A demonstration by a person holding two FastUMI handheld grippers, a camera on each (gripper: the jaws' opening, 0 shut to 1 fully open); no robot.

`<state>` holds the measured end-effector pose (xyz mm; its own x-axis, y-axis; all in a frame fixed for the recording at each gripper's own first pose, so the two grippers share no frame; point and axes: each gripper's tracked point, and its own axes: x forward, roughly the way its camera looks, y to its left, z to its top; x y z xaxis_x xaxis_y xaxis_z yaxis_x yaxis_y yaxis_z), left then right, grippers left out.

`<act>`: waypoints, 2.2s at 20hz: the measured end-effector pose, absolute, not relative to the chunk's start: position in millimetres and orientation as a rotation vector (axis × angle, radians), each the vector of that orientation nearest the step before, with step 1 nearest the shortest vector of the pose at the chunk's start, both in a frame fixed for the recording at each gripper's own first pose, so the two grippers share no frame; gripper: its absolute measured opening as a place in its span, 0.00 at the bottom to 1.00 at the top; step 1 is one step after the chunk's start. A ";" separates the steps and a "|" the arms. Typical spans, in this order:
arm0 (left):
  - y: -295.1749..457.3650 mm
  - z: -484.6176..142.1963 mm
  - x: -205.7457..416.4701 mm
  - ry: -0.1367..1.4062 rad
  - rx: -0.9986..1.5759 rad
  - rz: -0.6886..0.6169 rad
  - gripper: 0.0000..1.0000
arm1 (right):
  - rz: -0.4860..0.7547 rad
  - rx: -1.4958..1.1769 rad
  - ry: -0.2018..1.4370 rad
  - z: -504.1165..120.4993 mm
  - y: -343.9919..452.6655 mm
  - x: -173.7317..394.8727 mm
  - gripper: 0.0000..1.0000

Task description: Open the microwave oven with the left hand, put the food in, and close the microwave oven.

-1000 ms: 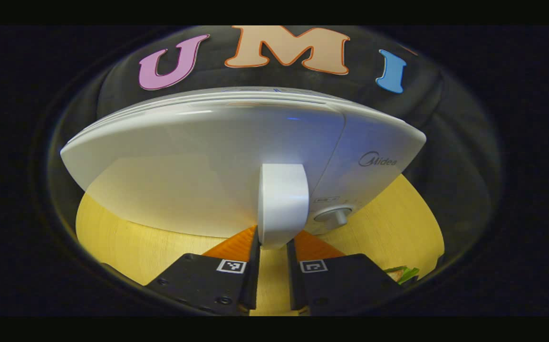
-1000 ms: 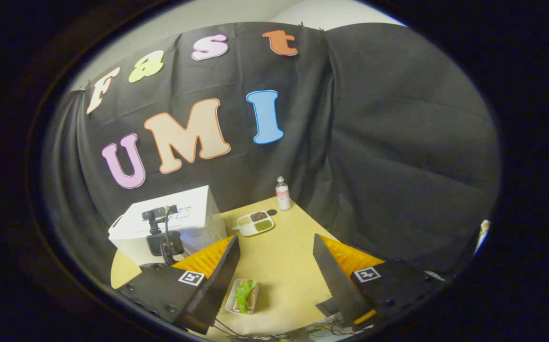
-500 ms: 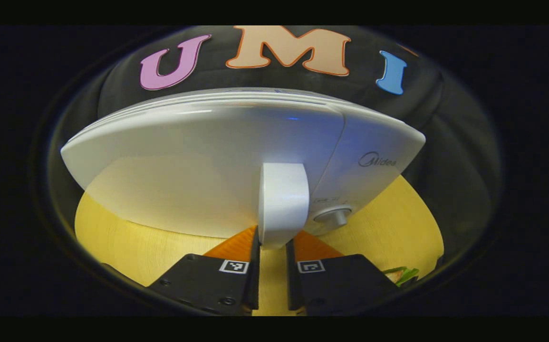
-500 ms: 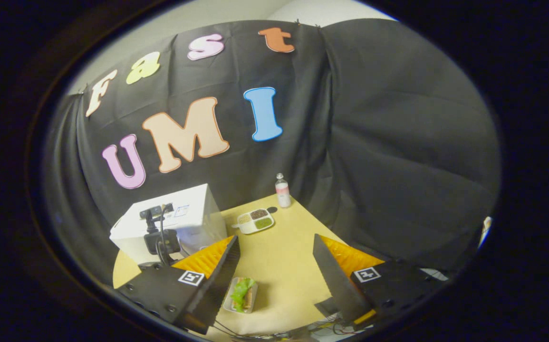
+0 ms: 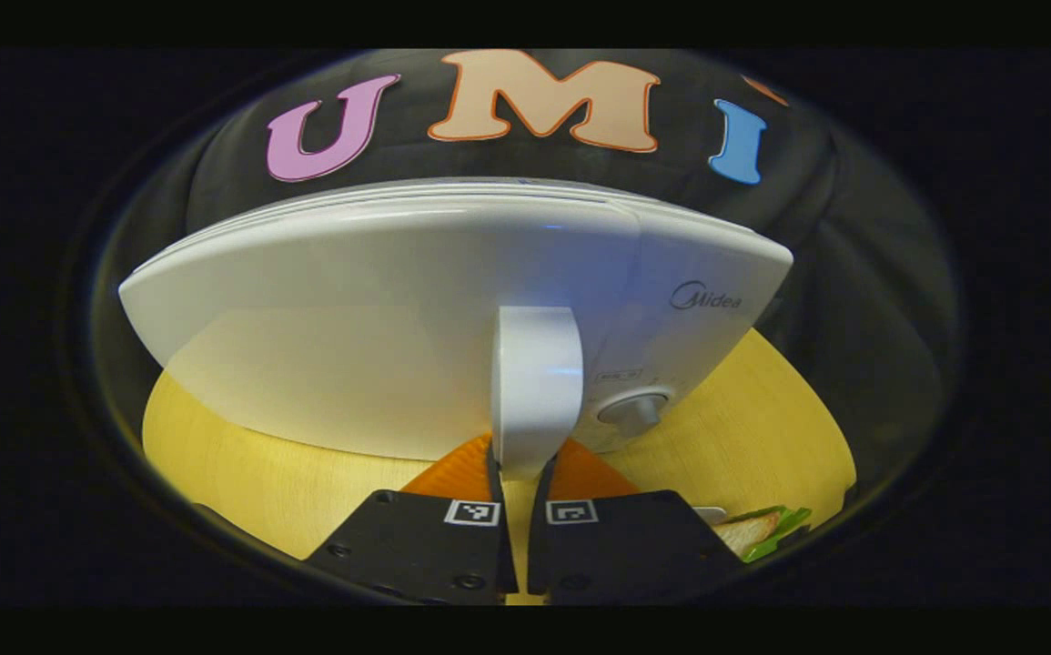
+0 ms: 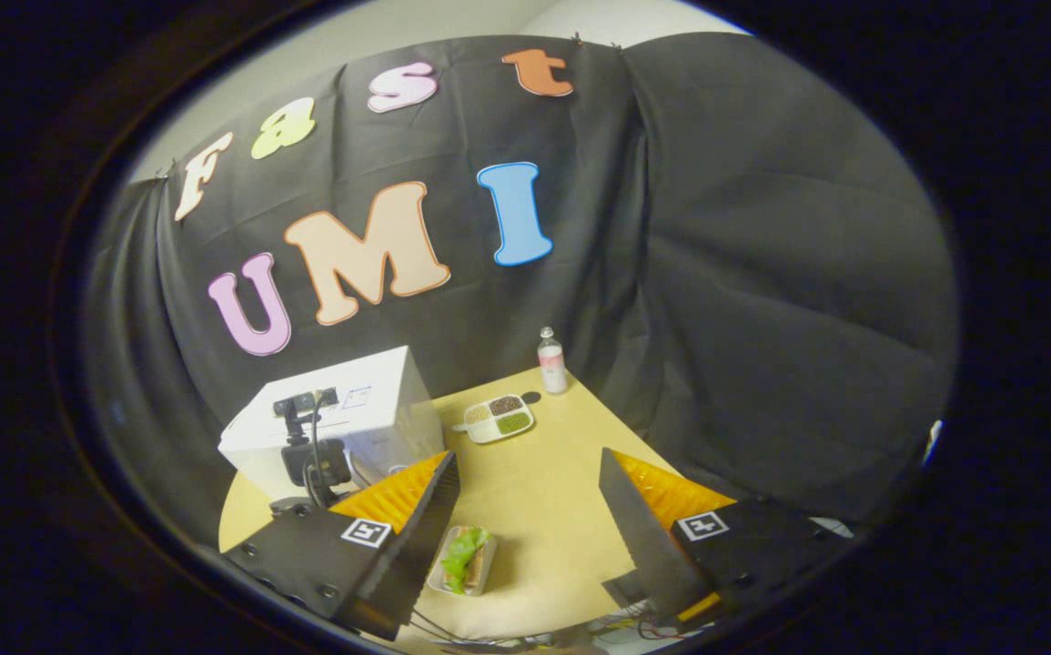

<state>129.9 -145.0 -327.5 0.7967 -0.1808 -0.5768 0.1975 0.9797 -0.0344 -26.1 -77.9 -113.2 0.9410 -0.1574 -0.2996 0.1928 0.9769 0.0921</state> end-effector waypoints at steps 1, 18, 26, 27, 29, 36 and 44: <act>-145.1 -325.5 129.4 0.605 0.024 -0.204 0.05 | -0.177 0.118 0.300 -115.2 -78.8 -27.5 0.90; -112.6 -328.4 48.4 0.536 0.005 -0.135 0.02 | -0.002 0.089 0.341 -132.2 -69.4 -17.9 0.98; -85.6 -329.2 13.7 0.538 0.007 -0.065 0.11 | 0.104 0.057 0.352 -142.3 -67.5 -16.5 0.98; -82.2 -329.8 10.5 0.544 0.006 -0.058 0.12 | 0.107 0.053 0.354 -145.2 -68.4 -16.3 0.98; -77.1 -325.7 4.2 0.541 -0.033 -0.051 0.18 | 0.106 0.047 0.359 -146.5 -69.6 -18.7 0.90; -40.1 -304.0 -6.7 0.522 -0.116 -0.014 0.97 | 0.080 0.040 0.354 -149.0 -58.8 -25.4 0.90; 2.7 -290.4 -48.7 0.582 -0.085 -0.080 1.00 | 0.020 0.056 0.343 -146.9 -14.1 -46.0 0.90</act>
